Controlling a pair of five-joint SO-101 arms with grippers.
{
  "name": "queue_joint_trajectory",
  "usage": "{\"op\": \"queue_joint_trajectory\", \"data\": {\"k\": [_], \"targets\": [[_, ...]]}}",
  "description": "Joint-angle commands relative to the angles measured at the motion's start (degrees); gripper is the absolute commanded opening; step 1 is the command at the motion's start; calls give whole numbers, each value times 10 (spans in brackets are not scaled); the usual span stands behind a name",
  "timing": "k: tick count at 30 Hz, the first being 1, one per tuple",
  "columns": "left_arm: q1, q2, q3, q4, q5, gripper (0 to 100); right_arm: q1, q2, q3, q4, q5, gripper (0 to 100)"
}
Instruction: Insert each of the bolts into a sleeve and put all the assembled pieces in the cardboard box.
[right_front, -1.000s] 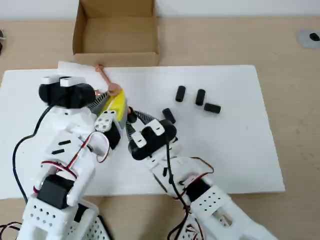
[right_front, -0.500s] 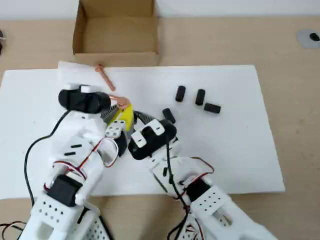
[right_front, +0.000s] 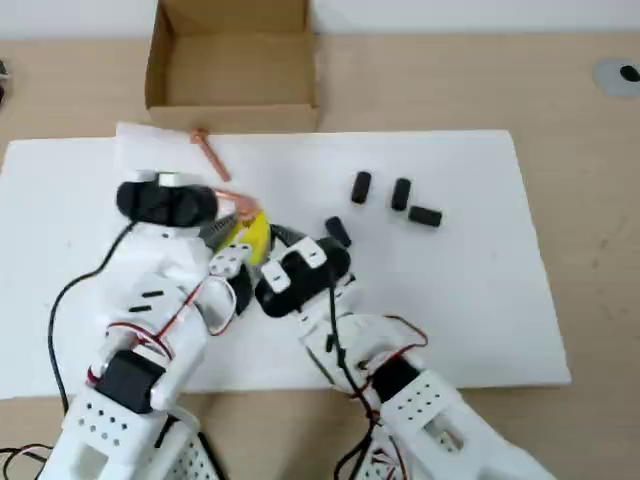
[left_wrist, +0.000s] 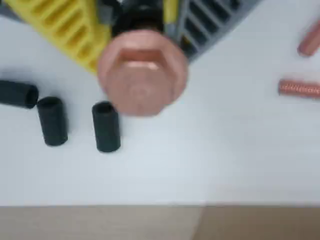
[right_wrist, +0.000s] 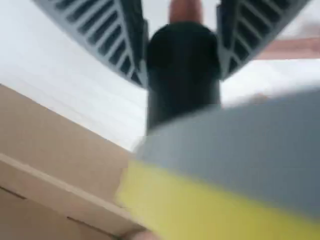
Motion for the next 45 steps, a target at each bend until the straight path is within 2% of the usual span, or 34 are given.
{"op": "queue_joint_trajectory", "data": {"k": [1,9,11,17,26,34,42,45], "targets": [[12,4,8,24,15,113,-2,-14,-1,-7,-5,10],[13,3,-3,41,13,114,-2,-14,-1,-7,-5,10],[14,3,-18,76,13,120,-1,-14,-1,-7,-5,10],[13,3,-72,194,14,232,12,-14,-1,-6,-5,10],[4,2,-107,202,35,243,14,-13,-1,-5,-5,10],[-105,2,-193,212,33,242,21,-11,-1,-5,-5,10],[-210,2,-338,346,33,241,66,-9,-32,-5,-3,10],[-273,3,-350,374,33,240,84,0,-88,11,-5,10]]}}
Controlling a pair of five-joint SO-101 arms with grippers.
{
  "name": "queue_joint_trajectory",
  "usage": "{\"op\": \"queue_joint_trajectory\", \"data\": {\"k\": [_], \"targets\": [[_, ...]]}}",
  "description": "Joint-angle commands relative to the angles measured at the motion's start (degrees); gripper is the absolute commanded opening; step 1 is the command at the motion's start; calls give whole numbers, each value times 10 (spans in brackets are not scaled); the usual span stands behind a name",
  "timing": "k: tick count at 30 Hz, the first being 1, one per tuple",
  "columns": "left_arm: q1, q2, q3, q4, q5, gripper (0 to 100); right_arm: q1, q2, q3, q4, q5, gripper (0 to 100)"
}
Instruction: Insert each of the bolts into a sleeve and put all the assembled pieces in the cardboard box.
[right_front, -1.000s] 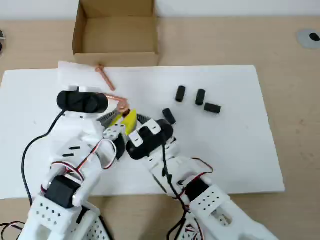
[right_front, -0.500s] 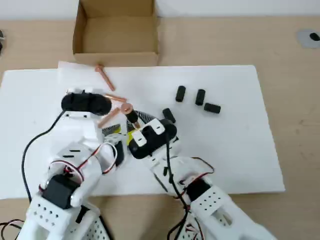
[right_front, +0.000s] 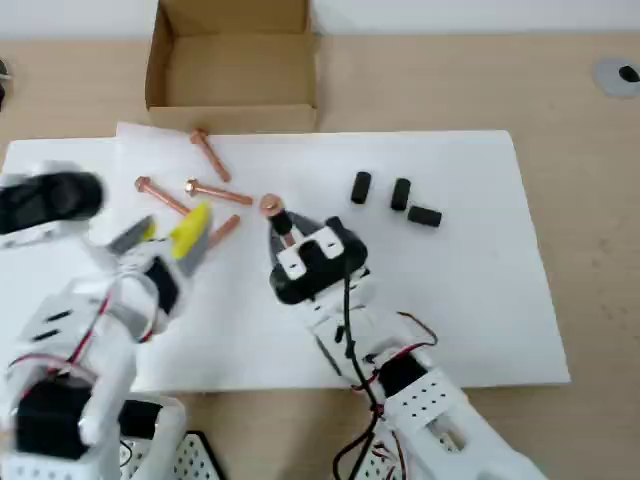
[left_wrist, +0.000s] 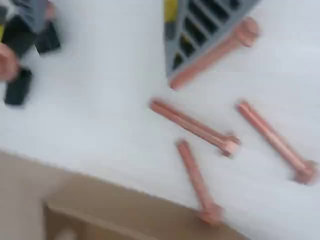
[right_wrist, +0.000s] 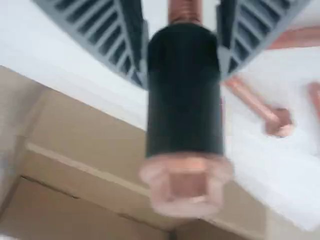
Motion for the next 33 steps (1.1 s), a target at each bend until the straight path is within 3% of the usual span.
{"op": "queue_joint_trajectory", "data": {"k": [1,5,14,22,33], "targets": [[-73,5,-27,22,4,240,23,15,-100,32,-6,10],[-125,6,69,-46,6,242,23,108,-217,75,-23,10],[-127,1,254,-164,-25,240,44,391,-495,76,-18,10],[-121,5,298,-181,-34,240,77,600,-705,76,-18,10],[-62,5,345,-241,-50,240,110,897,-981,76,-21,10]]}}
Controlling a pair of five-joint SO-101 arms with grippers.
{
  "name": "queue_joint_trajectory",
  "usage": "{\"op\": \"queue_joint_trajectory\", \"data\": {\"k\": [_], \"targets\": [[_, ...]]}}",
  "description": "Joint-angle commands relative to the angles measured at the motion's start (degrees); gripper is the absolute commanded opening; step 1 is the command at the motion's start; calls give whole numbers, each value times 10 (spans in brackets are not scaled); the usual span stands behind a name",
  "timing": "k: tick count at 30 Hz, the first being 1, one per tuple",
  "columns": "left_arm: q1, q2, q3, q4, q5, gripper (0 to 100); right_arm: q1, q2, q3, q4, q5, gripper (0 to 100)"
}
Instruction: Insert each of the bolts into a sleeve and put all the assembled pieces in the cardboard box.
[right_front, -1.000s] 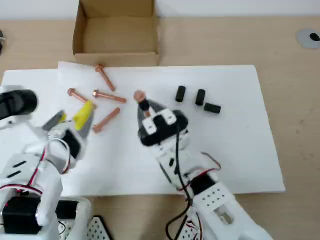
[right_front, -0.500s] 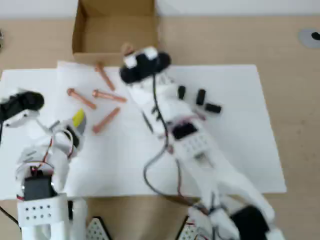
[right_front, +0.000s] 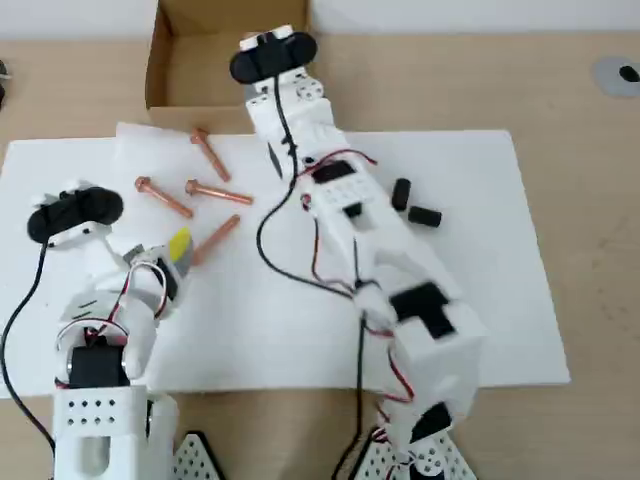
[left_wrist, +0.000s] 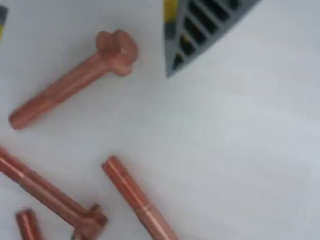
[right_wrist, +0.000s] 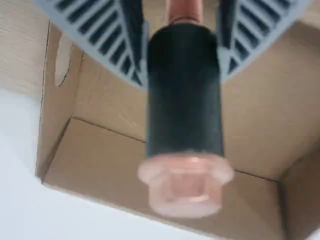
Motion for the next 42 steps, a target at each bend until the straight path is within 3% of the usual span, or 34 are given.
{"op": "queue_joint_trajectory", "data": {"k": [1,6,16,26,31,36,38,42], "targets": [[13,0,-4,-13,-4,240,24,66,-131,0,-4,10],[13,0,-6,-13,-4,240,40,192,-255,4,-2,10],[10,-1,-8,-13,-2,240,42,286,-399,172,0,18],[11,-1,-7,-13,-2,243,42,292,-404,200,11,324],[11,0,-8,-10,-2,243,44,290,-405,200,11,394],[10,0,-19,-9,24,243,53,280,-408,212,11,401],[10,0,-33,-7,30,241,55,246,-408,265,11,401],[10,12,-87,35,33,240,64,125,-422,489,23,403]]}}
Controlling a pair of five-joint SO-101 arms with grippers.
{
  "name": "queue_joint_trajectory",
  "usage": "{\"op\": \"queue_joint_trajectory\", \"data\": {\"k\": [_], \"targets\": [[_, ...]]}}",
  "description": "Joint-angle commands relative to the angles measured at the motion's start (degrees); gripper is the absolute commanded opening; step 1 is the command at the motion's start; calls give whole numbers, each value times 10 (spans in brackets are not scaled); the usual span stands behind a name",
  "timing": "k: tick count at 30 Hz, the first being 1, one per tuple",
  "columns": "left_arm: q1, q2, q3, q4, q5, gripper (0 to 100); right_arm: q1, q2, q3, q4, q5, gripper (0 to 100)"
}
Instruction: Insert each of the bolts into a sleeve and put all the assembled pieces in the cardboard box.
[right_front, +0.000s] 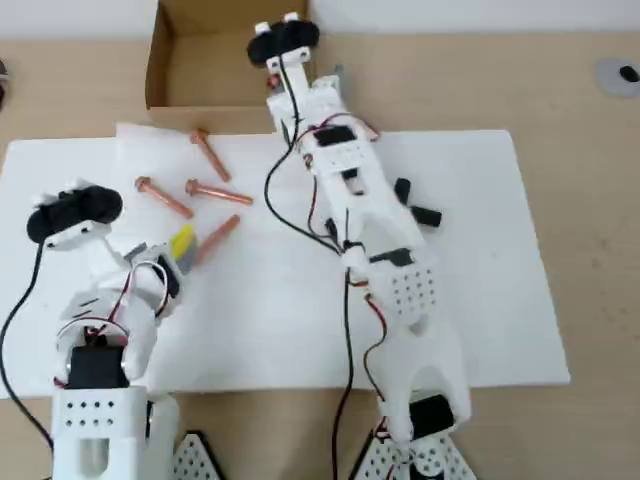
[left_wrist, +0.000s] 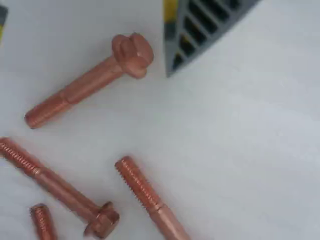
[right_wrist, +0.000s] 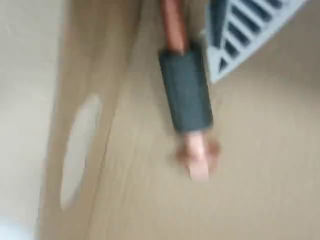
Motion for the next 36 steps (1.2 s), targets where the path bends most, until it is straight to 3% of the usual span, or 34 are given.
{"op": "queue_joint_trajectory", "data": {"k": [1,10,16,18,25,30,36], "targets": [[3,22,-76,32,5,243,15,-147,-60,205,23,401],[-5,320,-262,85,6,239,50,-252,-143,518,104,401],[4,495,-345,86,33,239,61,-229,-86,699,193,401],[11,532,-352,84,50,239,65,-218,-57,715,215,401],[12,565,-338,84,220,238,65,-206,22,726,241,401],[41,555,-320,76,226,238,65,-204,62,720,218,401],[53,553,-265,7,226,238,58,-206,146,649,149,401]]}}
